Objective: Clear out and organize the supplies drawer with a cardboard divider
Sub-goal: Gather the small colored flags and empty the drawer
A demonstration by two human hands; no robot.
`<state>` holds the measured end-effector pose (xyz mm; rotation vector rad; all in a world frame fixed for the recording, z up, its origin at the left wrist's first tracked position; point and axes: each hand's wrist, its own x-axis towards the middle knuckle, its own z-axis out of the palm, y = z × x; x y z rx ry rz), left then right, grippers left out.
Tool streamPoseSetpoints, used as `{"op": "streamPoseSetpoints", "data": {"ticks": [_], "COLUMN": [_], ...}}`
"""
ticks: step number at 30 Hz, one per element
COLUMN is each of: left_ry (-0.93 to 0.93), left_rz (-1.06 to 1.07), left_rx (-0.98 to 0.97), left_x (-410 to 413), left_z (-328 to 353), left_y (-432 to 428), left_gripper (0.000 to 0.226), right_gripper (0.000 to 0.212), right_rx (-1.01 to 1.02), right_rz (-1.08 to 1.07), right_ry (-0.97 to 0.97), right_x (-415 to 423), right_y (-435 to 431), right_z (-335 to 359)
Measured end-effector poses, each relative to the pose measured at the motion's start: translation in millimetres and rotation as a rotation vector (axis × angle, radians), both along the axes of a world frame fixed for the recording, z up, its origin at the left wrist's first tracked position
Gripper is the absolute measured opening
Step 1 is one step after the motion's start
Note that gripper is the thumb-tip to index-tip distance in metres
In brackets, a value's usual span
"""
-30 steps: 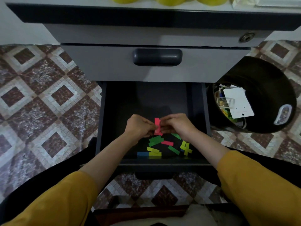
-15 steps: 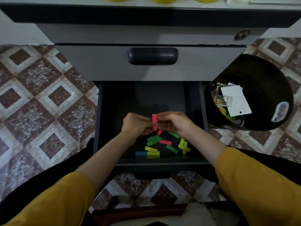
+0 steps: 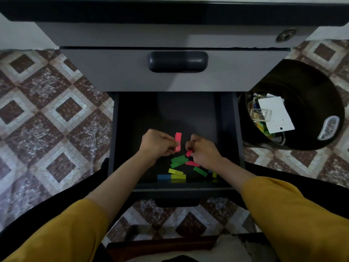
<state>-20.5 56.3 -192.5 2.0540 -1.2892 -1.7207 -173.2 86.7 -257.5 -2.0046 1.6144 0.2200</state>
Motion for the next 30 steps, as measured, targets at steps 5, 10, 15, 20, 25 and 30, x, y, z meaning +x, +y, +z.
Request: {"op": "streamPoseSetpoints", "data": {"ticks": [5,10,15,20,25,30], "left_ry": [-0.003,-0.008,-0.017,-0.003,-0.015,-0.012], "left_rz": [-0.014,-0.034,-0.069,-0.058,-0.072,-0.078], "left_rx": [0.019,0.001,-0.004,-0.003,0.000,0.004], "left_x": [-0.1,-0.9,-3.5,-1.9,-3.4,-3.2], "left_z": [-2.4,-0.8,0.3,0.6,-0.8,-0.2], "left_y": [-0.6,0.2,1.3,0.9,2.1,2.1], "left_gripper": [0.006,0.008,0.006,0.008,0.008,0.010], "right_gripper": [0.017,0.011,0.011,0.014,0.023,0.021], "right_rx": [0.069,0.151,0.273,0.256,0.149,0.142], "right_rz": [-0.084,-0.196,-0.221,-0.190,-0.091,-0.072], "right_ry": [0.019,-0.110,-0.221,-0.070,0.072,0.088], "right_x": [3.8,-3.3,-5.9,0.0,12.9,18.6], "right_y": [-0.7,-1.5,0.8,8.8,15.7,18.4], "right_z": [-0.6,1.3,6.9,4.0,5.2,8.3]}}
